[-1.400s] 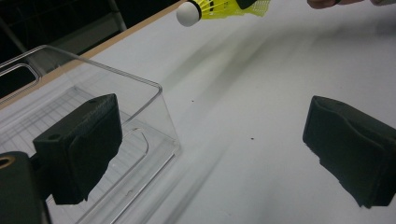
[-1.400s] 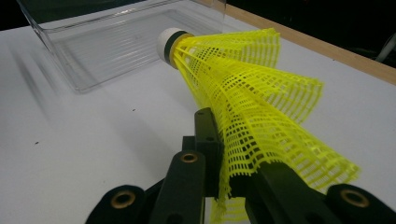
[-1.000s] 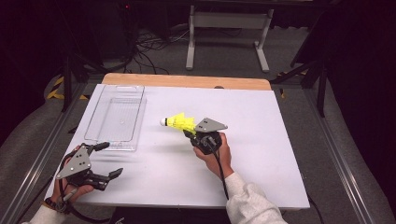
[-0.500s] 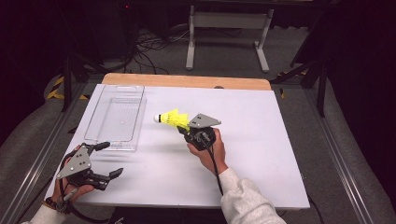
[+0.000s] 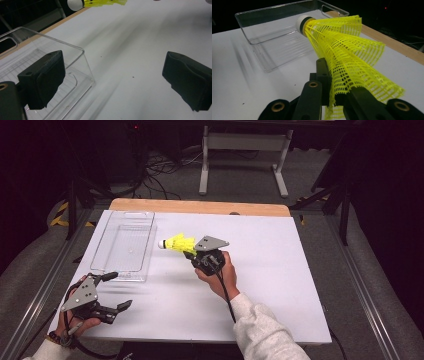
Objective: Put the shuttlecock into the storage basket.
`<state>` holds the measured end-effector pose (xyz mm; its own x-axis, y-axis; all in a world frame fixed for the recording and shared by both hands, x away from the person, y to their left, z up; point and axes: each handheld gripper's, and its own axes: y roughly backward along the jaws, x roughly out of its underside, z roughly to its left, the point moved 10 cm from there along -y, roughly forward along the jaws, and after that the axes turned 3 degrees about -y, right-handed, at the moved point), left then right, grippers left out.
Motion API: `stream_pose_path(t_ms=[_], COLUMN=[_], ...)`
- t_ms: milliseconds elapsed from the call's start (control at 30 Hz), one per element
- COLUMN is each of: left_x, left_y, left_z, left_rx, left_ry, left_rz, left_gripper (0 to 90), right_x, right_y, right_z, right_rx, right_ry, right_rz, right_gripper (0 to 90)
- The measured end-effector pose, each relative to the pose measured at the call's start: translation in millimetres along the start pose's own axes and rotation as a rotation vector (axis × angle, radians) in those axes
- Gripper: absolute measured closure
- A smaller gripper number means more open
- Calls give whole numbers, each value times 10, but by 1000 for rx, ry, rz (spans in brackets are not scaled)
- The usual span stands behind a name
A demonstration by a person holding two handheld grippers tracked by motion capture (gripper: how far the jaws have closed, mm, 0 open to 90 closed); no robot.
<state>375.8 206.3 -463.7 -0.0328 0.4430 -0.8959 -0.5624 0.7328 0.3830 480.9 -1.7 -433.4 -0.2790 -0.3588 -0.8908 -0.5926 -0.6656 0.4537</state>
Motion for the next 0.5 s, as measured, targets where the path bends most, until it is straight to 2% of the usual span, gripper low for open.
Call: stream_pose_path(t_ms=[400, 500], left_x=[0, -2], left_y=[11, 14], left_z=[0, -3], left_rx=[3, 5], left_ry=[1, 2], left_rz=[-6, -10], left_gripper=[55, 55], right_x=[-170, -215], right_y=[-127, -196], right_z=[117, 183], right_rx=[-37, -52], right_ry=[18, 25], right_rz=[-1, 2], right_gripper=[876, 876])
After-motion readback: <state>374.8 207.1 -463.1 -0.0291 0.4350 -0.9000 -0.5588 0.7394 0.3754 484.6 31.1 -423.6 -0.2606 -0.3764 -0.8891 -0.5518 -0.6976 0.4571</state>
